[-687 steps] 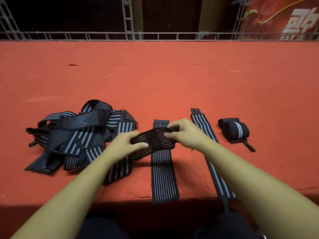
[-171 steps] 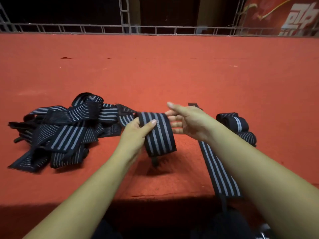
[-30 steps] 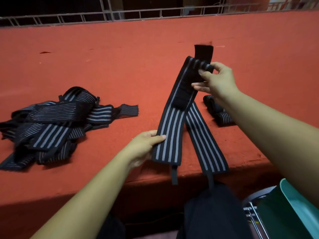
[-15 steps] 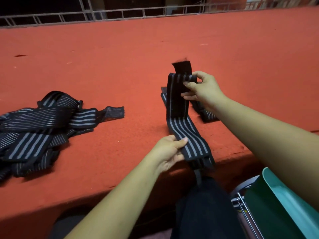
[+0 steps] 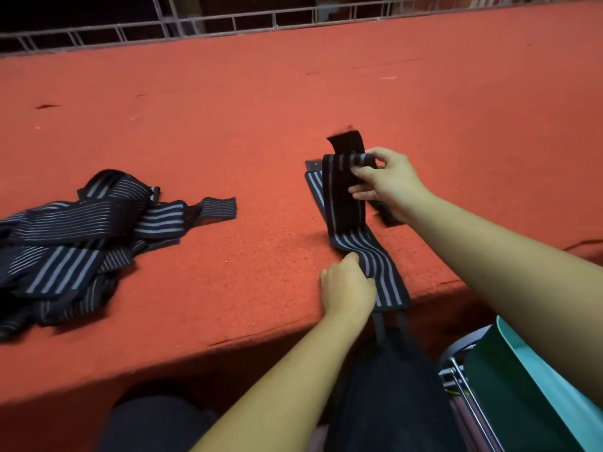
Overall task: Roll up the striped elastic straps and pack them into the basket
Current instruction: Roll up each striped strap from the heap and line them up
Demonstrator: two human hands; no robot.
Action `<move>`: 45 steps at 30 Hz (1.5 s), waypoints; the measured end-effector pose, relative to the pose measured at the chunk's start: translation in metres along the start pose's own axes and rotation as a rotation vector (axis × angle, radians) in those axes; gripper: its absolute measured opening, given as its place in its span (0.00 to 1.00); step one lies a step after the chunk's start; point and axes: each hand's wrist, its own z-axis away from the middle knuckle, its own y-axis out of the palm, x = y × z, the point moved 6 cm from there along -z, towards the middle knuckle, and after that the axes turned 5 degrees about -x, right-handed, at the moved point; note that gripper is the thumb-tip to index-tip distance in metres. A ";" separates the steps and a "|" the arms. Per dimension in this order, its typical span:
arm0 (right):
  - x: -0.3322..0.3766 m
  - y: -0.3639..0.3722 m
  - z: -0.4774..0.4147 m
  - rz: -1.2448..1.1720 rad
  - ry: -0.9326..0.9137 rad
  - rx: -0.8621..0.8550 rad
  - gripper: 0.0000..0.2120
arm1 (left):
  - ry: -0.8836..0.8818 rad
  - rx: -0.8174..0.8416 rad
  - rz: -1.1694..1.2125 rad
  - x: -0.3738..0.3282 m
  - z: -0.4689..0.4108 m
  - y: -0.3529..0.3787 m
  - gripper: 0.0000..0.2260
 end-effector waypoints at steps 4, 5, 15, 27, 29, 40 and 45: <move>0.001 0.002 0.002 -0.046 0.021 -0.004 0.05 | -0.043 0.126 0.414 0.015 -0.006 -0.009 0.07; 0.001 0.002 0.002 -0.058 0.028 -0.006 0.05 | -0.035 0.153 0.470 0.022 -0.009 -0.017 0.07; -0.010 0.040 0.007 -0.107 0.148 -0.016 0.06 | -0.203 0.300 0.384 0.136 0.003 -0.140 0.05; -0.027 0.064 -0.005 -0.054 0.234 -0.137 0.10 | -0.104 0.188 -0.040 0.148 0.009 -0.147 0.17; -0.031 0.061 -0.009 -0.024 0.234 -0.156 0.11 | -0.114 0.223 -0.039 0.149 0.007 -0.145 0.17; -0.067 0.089 -0.002 0.001 0.384 0.025 0.11 | -0.223 0.241 -0.493 0.193 -0.029 -0.228 0.11; -0.080 0.111 0.009 -0.071 0.491 0.111 0.11 | 0.044 0.098 -0.429 0.176 -0.040 -0.203 0.31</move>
